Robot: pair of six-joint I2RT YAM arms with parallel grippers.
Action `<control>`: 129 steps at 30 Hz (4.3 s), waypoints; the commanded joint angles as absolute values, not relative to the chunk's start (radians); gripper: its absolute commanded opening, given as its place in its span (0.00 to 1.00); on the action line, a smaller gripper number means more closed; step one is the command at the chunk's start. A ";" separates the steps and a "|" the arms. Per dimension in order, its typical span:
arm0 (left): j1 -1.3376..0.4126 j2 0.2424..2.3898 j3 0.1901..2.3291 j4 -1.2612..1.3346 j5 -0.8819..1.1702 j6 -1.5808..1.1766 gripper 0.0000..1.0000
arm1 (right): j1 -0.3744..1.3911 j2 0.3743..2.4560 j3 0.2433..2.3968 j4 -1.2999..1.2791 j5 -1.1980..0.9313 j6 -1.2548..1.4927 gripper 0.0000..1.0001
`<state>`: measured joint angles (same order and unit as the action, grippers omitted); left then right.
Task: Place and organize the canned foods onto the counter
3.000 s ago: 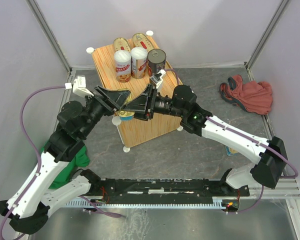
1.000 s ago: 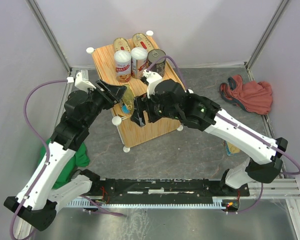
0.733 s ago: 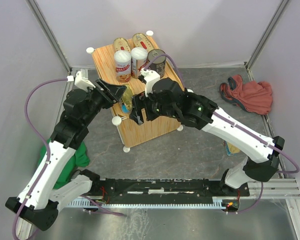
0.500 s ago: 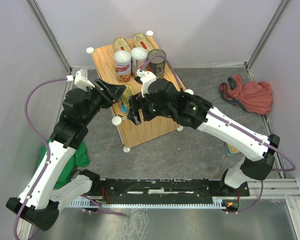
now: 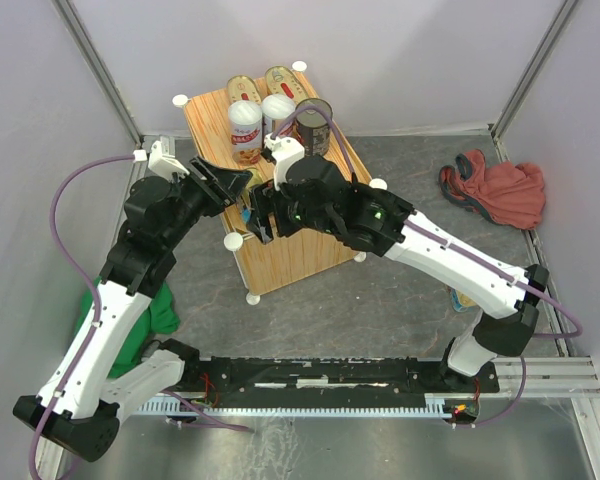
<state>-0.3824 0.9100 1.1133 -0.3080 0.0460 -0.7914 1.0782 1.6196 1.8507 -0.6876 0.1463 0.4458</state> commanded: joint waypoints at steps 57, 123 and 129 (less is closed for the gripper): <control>-0.371 0.911 1.237 -0.518 -0.207 -0.710 0.68 | 1.105 1.734 2.026 -0.710 0.259 0.408 0.19; -0.371 0.818 1.233 -0.488 -0.223 -0.715 0.72 | 1.106 1.866 2.223 -0.938 0.370 0.537 0.78; -0.372 0.827 1.241 -0.486 -0.223 -0.713 0.72 | 1.107 1.857 2.236 -0.950 0.387 0.527 0.78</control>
